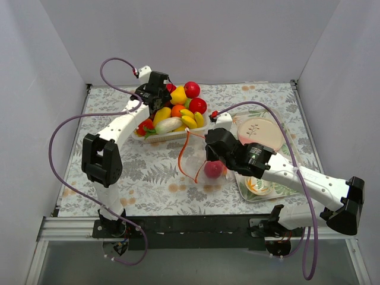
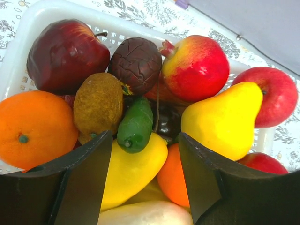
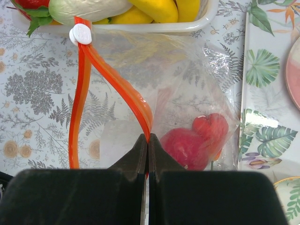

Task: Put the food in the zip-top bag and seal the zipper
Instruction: Pick up the fake vegetable from the bin.

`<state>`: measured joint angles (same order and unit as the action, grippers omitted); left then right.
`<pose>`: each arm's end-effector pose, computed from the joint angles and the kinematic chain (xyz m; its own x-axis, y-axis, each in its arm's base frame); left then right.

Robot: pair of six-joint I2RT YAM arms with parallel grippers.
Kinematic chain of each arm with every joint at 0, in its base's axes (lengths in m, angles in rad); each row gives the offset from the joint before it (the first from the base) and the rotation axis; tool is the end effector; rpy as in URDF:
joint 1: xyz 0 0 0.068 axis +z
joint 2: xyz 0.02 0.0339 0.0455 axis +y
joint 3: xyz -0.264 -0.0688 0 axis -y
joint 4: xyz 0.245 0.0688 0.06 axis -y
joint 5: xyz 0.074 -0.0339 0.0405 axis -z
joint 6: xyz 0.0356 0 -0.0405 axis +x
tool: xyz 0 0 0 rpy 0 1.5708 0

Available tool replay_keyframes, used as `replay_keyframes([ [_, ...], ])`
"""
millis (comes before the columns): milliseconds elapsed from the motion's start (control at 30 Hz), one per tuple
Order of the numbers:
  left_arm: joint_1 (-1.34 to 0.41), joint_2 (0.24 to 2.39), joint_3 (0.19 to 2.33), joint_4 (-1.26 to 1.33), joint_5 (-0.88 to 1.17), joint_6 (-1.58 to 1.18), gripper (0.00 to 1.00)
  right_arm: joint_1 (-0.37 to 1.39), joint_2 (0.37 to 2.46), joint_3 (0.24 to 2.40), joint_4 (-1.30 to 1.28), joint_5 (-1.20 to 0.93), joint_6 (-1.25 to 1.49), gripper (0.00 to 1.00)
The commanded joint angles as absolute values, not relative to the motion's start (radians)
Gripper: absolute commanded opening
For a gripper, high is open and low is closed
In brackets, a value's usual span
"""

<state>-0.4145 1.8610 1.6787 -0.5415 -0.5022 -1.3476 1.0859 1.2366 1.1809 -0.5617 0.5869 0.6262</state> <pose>0.3970 -0.1560 0.3114 -0.1565 -0.8650 -0.4767 -0.5861 0.4698 -0.6601 0.1414 0.2260 0.3492 -0.5270 0.0466 -0.8486 -0.2682 0.9383 0.2181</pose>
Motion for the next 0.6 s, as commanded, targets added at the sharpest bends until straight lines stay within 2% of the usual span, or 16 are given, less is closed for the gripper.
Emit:
replay_keyframes([
  [0,-0.413,1.879,1.710,-0.552,-0.528,-1.367,0.58,1.081,1.212,1.184,-0.545,0.592,0.637,0.01],
  [233,-0.413,1.911,1.721,-0.545,-0.523,-1.376,0.58,1.081,1.203,1.175,-0.541,0.594,0.635,0.01],
  [467,-0.413,1.936,1.738,-0.538,-0.522,-1.378,0.52,1.081,1.201,1.167,-0.538,0.594,0.635,0.01],
  [567,-0.413,1.940,1.740,-0.538,-0.520,-1.379,0.47,1.081,1.203,1.167,-0.537,0.592,0.634,0.01],
])
